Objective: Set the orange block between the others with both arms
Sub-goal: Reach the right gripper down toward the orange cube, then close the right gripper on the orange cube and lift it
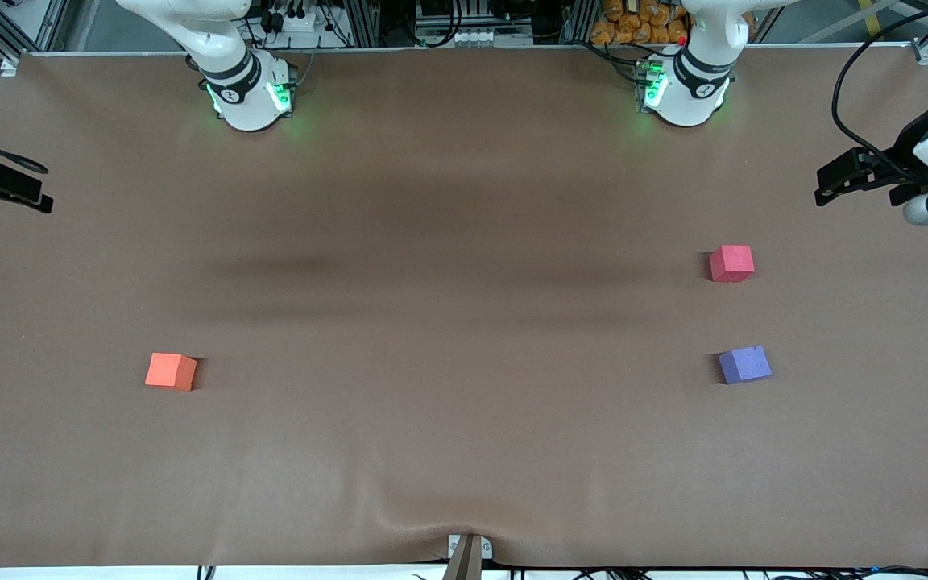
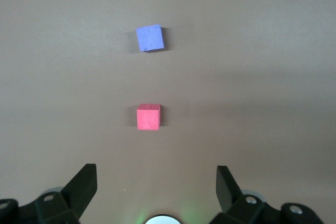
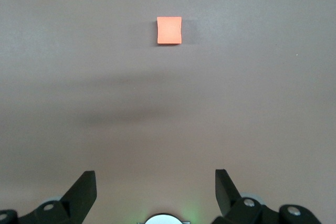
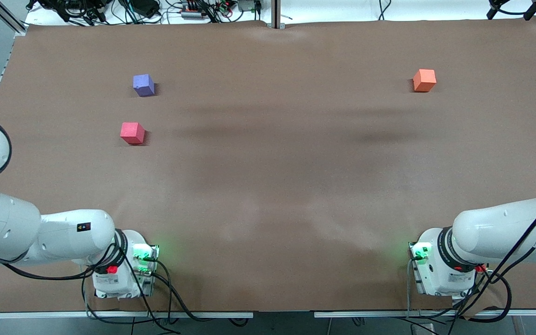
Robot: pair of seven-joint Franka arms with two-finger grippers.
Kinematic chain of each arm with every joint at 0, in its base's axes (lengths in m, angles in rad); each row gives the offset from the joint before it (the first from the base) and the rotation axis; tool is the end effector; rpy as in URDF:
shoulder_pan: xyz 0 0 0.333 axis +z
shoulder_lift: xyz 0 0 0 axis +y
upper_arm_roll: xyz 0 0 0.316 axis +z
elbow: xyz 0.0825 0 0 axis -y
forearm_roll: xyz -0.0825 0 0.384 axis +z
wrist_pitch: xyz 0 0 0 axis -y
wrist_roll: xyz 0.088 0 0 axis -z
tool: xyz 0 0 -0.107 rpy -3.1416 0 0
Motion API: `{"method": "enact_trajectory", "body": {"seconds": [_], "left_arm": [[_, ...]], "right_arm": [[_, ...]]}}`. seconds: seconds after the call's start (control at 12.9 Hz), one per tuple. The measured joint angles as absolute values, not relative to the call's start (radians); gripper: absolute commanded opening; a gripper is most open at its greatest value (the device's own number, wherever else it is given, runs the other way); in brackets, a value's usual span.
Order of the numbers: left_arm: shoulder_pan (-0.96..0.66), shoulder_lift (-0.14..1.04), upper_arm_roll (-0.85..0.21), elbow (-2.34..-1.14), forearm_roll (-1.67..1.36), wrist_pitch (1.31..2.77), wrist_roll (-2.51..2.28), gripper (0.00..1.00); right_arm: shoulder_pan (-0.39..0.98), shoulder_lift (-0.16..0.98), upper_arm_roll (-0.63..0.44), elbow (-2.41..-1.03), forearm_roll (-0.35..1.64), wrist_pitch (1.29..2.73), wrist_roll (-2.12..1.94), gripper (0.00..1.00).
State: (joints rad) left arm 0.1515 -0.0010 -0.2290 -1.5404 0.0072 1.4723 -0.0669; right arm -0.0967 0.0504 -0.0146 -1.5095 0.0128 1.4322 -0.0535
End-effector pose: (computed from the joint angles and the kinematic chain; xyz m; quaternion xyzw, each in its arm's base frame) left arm 0.5425 -0.0414 0.6309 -0.9994 0.0051 0.0332 0.0061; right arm 0.5518 -0.0599 0.6138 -0.9975 0.0284 0.0631 0.0112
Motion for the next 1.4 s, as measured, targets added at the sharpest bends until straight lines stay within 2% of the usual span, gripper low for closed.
{"method": "enact_trajectory", "body": {"seconds": [0.23, 0.54, 1.17, 1.4], "left_arm": [[0.153, -0.001, -0.229, -1.540, 0.007, 1.473, -0.069, 1.00], [0.156, 0.000, -0.228, -1.542, 0.007, 1.482, -0.069, 1.00], [0.154, 0.011, -0.230, -1.549, 0.007, 1.506, -0.068, 1.00], [0.153, 0.024, -0.231, -1.550, 0.007, 1.513, -0.066, 1.00]], "right_arm": [[-0.097, 0.088, -0.016, -1.526, 0.013, 1.480, -0.053, 1.00], [-0.098, 0.165, -0.022, -1.603, 0.013, 1.638, -0.053, 1.00], [-0.109, 0.492, -0.019, -1.619, 0.013, 2.044, -0.053, 1.00], [-0.092, 0.590, -0.010, -1.616, 0.013, 2.144, -0.054, 1.00]]}}
